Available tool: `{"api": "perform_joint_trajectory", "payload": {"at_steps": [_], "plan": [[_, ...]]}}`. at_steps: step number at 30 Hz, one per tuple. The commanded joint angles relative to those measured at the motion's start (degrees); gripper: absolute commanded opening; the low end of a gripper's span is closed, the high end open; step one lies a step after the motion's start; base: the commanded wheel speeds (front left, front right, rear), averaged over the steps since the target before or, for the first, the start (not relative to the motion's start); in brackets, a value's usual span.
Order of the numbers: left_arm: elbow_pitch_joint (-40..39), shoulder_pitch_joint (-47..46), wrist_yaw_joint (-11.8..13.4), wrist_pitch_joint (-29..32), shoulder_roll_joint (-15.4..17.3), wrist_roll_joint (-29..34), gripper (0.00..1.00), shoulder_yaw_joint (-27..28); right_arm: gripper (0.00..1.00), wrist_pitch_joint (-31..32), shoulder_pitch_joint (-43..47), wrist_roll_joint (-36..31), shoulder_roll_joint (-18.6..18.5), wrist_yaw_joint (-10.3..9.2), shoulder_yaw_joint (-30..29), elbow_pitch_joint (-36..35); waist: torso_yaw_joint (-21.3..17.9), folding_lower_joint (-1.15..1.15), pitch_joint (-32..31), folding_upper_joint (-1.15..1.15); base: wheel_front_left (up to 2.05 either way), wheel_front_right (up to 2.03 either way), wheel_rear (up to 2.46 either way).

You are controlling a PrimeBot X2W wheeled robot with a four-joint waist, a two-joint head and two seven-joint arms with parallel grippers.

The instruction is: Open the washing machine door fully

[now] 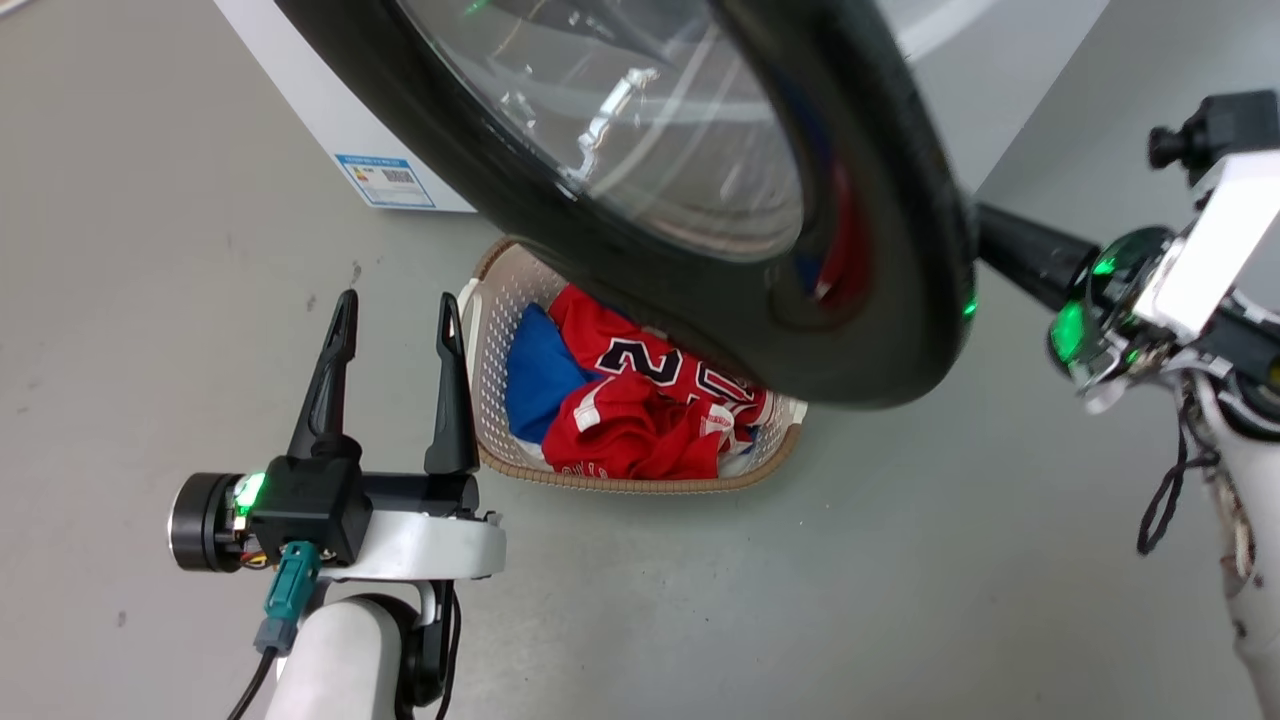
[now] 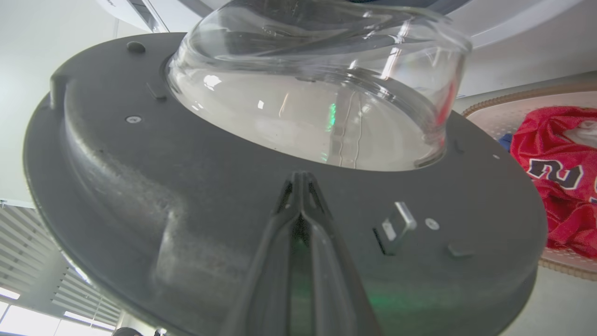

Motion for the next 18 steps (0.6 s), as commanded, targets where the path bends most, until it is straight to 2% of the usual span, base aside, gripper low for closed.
{"api": "perform_joint_trajectory", "payload": {"at_steps": [1,11,18], "plan": [[0.0,0.64,-0.13,-0.16,-0.06,0.1,1.0,0.14,0.0,0.24,0.74,0.51,0.65,0.16,0.23,-0.67,-0.13,0.0,-0.5,0.0,0.0,0.0,0.0],[0.38,2.62,-0.2,-0.16,-0.07,0.39,1.0,-0.24,0.0,0.86,11.22,1.98,4.27,0.16,3.34,-10.64,0.31,0.0,-3.97,0.0,0.0,0.0,0.0],[0.64,3.86,-0.34,-0.16,-0.06,0.56,1.0,-0.07,0.0,1.08,16.43,2.38,6.77,0.16,6.35,-14.53,0.44,0.0,-5.71,0.0,0.0,0.0,0.0]]}}
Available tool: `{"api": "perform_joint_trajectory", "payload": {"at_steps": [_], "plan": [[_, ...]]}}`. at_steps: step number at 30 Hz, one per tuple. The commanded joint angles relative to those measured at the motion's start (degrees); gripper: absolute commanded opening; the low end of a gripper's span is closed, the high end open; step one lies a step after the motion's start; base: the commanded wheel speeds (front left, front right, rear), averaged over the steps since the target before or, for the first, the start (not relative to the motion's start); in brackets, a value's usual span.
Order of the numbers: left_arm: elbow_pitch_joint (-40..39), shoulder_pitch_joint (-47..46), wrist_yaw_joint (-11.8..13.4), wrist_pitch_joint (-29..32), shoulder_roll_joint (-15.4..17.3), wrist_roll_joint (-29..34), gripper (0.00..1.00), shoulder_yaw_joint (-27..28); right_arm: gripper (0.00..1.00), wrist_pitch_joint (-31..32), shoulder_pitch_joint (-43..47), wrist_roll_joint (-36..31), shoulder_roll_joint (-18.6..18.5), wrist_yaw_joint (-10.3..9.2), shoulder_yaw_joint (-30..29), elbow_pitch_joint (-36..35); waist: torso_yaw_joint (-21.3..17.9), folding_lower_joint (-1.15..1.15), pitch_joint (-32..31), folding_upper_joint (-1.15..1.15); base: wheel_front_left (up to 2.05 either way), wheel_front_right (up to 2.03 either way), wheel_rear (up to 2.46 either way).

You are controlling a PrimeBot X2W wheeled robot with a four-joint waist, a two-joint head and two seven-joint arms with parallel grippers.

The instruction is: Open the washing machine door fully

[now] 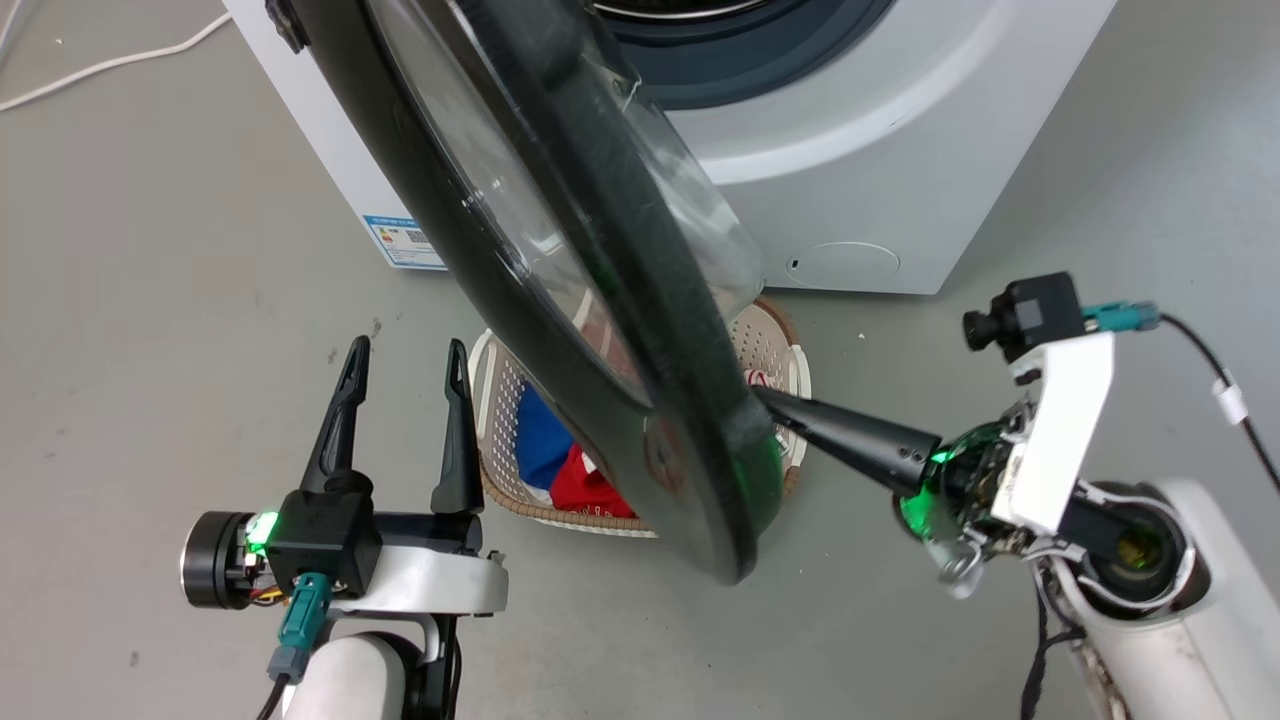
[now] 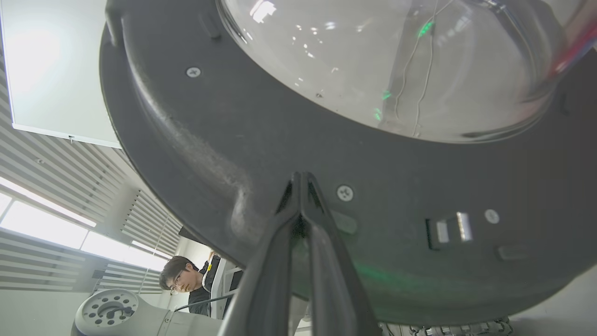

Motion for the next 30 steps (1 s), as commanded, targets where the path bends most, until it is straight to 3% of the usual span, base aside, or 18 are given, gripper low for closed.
{"api": "perform_joint_trajectory", "payload": {"at_steps": [1,14,27,30], "plan": [[0.18,0.65,0.04,-0.16,-0.06,0.14,1.0,0.06,0.0,0.07,1.02,0.46,0.79,0.16,0.49,-0.31,0.01,0.01,-0.26,0.0,0.0,0.0,0.0],[0.49,2.34,0.25,-0.16,-0.06,0.04,1.0,-0.41,0.0,-1.96,6.2,0.3,4.94,0.16,2.96,0.19,0.75,0.01,-3.08,0.0,0.0,0.0,0.0],[1.41,7.01,0.35,-0.16,-0.06,0.2,1.0,-0.1,0.0,-15.45,15.31,3.91,7.69,0.17,-9.96,-2.64,-0.75,0.01,-10.2,0.0,0.0,0.0,0.0],[1.55,8.34,0.25,-0.16,-0.06,0.34,1.0,0.23,0.0,-20.7,18.32,2.05,8.1,0.16,-13.18,-4.85,-1.32,0.01,-12.18,0.0,0.0,0.0,0.0]]}}
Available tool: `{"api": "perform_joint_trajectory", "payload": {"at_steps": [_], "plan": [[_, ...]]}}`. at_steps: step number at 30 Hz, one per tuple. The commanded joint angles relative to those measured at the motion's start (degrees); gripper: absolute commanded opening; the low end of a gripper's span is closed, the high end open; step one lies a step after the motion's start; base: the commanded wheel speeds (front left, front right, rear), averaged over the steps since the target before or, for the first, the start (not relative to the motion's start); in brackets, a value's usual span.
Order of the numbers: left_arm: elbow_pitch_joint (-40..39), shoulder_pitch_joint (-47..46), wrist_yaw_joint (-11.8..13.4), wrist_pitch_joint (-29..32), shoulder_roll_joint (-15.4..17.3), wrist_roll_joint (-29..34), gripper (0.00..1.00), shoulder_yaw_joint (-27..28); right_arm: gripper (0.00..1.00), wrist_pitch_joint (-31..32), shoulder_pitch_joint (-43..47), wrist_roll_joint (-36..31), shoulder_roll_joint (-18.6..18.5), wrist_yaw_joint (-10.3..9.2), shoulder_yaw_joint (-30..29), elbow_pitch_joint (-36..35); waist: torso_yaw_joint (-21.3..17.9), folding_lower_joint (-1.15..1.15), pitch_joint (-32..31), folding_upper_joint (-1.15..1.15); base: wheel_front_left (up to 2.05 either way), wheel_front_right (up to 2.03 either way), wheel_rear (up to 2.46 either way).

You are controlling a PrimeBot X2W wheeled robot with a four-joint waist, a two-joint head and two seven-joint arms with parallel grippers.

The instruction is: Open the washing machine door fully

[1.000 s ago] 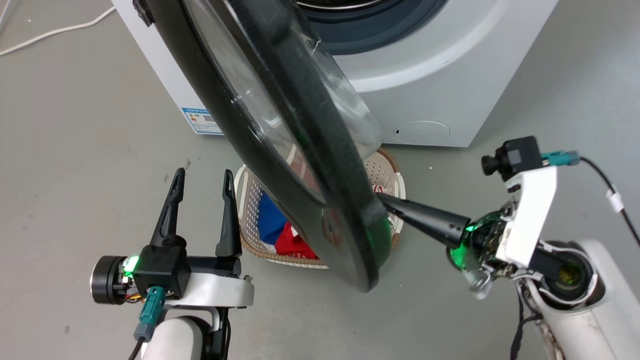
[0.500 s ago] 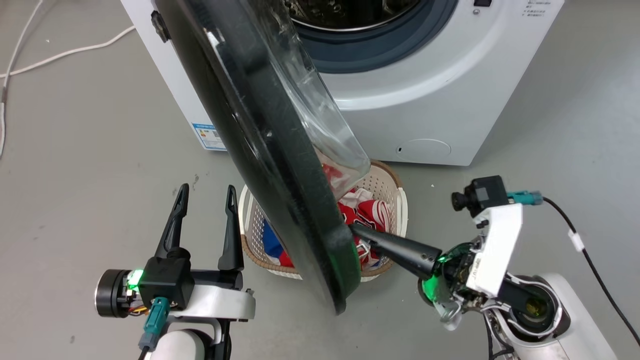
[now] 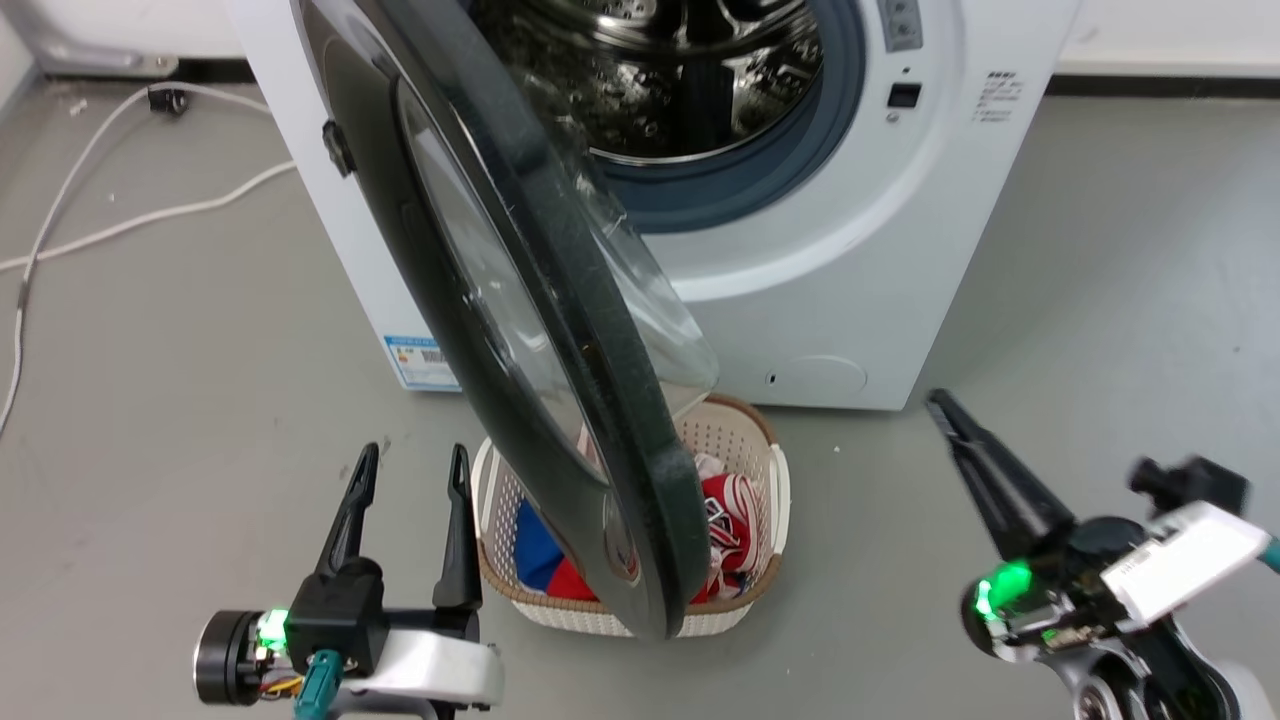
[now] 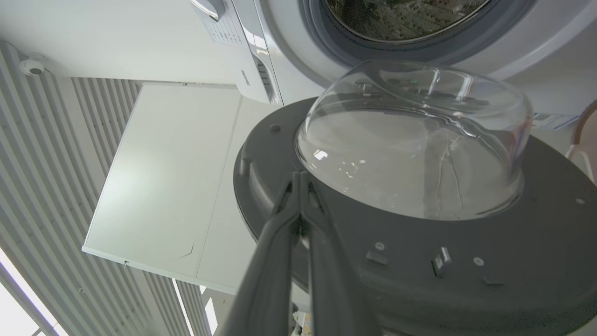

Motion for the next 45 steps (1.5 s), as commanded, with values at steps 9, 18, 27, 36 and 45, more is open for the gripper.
{"api": "perform_joint_trajectory", "payload": {"at_steps": [9,18,27,36,45], "plan": [[-0.44,3.61,-0.41,-0.16,-0.06,0.97,1.0,1.09,0.0,-23.33,6.93,-22.56,-0.35,0.15,-0.53,-5.08,-2.01,0.01,-4.37,0.0,0.0,0.0,0.0],[-0.62,4.71,-0.58,-0.16,-0.06,1.11,1.0,1.62,0.0,-39.59,7.53,-66.61,-2.98,0.14,2.85,-0.62,-3.01,0.01,-5.27,0.0,0.0,0.0,0.0],[-0.37,4.7,-0.37,-0.16,-0.06,0.79,1.0,1.27,0.28,-39.63,10.67,-95.15,0.51,0.08,-3.42,-2.25,-2.73,0.01,-5.58,0.0,0.0,0.0,0.0],[-0.09,5.1,0.18,-0.16,-0.06,0.67,1.0,1.08,1.0,-39.64,13.1,-92.43,0.67,0.08,-4.98,-2.12,-2.01,0.01,-5.8,0.0,0.0,0.0,0.0],[0.3,5.2,0.31,-0.16,-0.06,0.8,1.0,1.39,1.0,-39.65,13.55,-92.02,0.68,0.08,-5.84,-2.08,-1.8,0.01,-5.61,0.0,0.0,0.0,0.0]]}}
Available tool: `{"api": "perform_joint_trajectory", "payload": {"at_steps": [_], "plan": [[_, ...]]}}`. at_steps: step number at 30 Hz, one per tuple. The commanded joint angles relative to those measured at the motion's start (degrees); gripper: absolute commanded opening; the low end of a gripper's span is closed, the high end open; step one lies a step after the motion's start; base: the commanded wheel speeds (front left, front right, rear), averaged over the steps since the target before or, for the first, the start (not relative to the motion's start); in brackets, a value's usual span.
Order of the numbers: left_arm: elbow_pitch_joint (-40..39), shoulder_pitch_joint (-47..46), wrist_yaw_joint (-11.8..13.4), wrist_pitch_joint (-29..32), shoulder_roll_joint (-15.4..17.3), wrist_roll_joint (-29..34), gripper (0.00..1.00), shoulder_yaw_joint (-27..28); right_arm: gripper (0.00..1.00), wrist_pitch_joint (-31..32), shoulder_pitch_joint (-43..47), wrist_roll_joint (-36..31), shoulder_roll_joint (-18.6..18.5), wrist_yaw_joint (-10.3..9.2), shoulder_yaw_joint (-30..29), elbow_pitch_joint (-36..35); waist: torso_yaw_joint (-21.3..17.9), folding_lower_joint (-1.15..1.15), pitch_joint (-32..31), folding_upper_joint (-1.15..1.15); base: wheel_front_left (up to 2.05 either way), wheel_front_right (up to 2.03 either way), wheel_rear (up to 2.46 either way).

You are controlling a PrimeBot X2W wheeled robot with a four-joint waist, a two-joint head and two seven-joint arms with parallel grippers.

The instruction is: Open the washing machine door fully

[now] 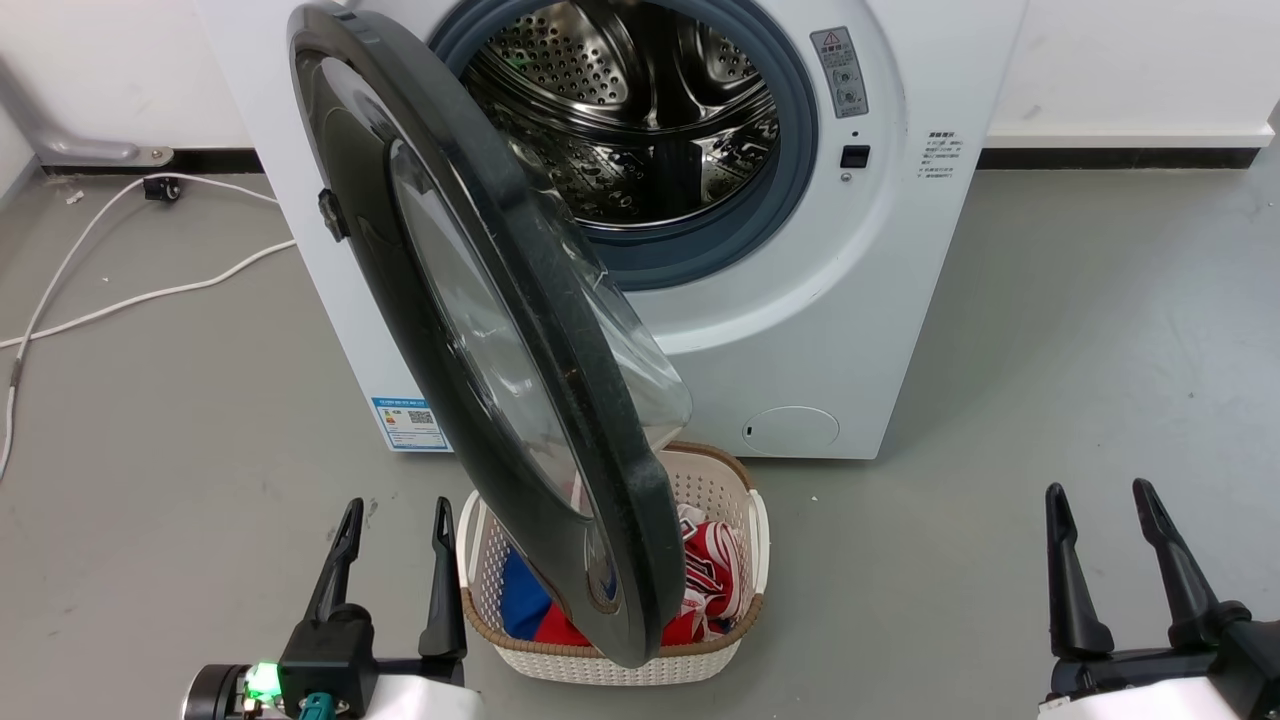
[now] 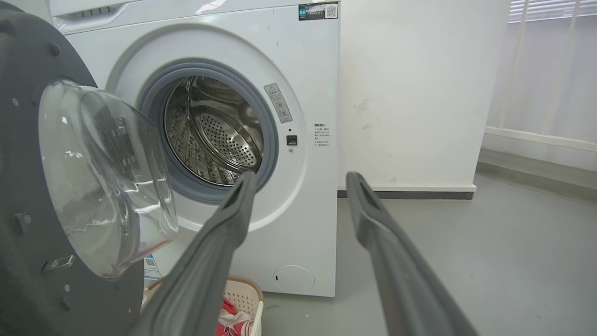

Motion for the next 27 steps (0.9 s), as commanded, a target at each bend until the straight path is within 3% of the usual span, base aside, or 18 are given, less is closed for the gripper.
{"api": "perform_joint_trajectory", "payload": {"at_steps": [1,8,9,10,11,20,27], "plan": [[0.09,0.38,0.12,-0.16,-0.06,0.0,1.0,-0.02,1.0,-0.11,0.76,0.23,0.22,-0.01,-0.14,0.0,0.02,0.0,0.0,0.0,0.0,0.0,0.0],[0.28,0.4,0.03,-0.16,-0.06,0.0,1.0,0.52,1.0,-0.12,0.78,0.68,0.23,-0.01,-0.09,0.42,0.0,0.0,0.0,0.0,0.0,0.0,0.0],[0.28,0.45,0.07,-0.16,-0.06,-0.05,0.68,0.58,1.0,-0.12,0.75,0.64,0.23,-0.01,-0.03,0.5,-0.04,0.0,-0.01,0.0,0.0,0.0,0.0],[0.27,0.49,0.11,-0.16,-0.06,-0.09,0.3,0.68,1.0,-0.12,0.75,0.69,0.23,-0.01,0.05,0.56,-0.08,0.0,-0.03,0.0,0.0,0.0,0.0],[0.3,0.54,0.14,-0.16,-0.06,-0.18,0.0,0.74,1.0,-0.12,0.79,0.76,0.23,-0.01,0.12,0.62,-0.11,0.0,-0.03,0.0,0.0,0.0,0.0],[1.66,0.48,0.62,-0.16,-0.05,-1.29,0.0,1.94,1.0,-0.12,0.64,1.11,0.22,-0.01,0.22,1.09,-0.33,0.0,-0.14,0.0,0.0,0.0,0.0],[-3.16,-2.68,1.23,-0.16,0.17,-0.19,0.0,4.19,1.0,-0.12,0.43,1.27,0.22,-0.01,0.48,1.34,-0.09,0.0,-0.2,0.0,0.0,0.0,0.0]]}}
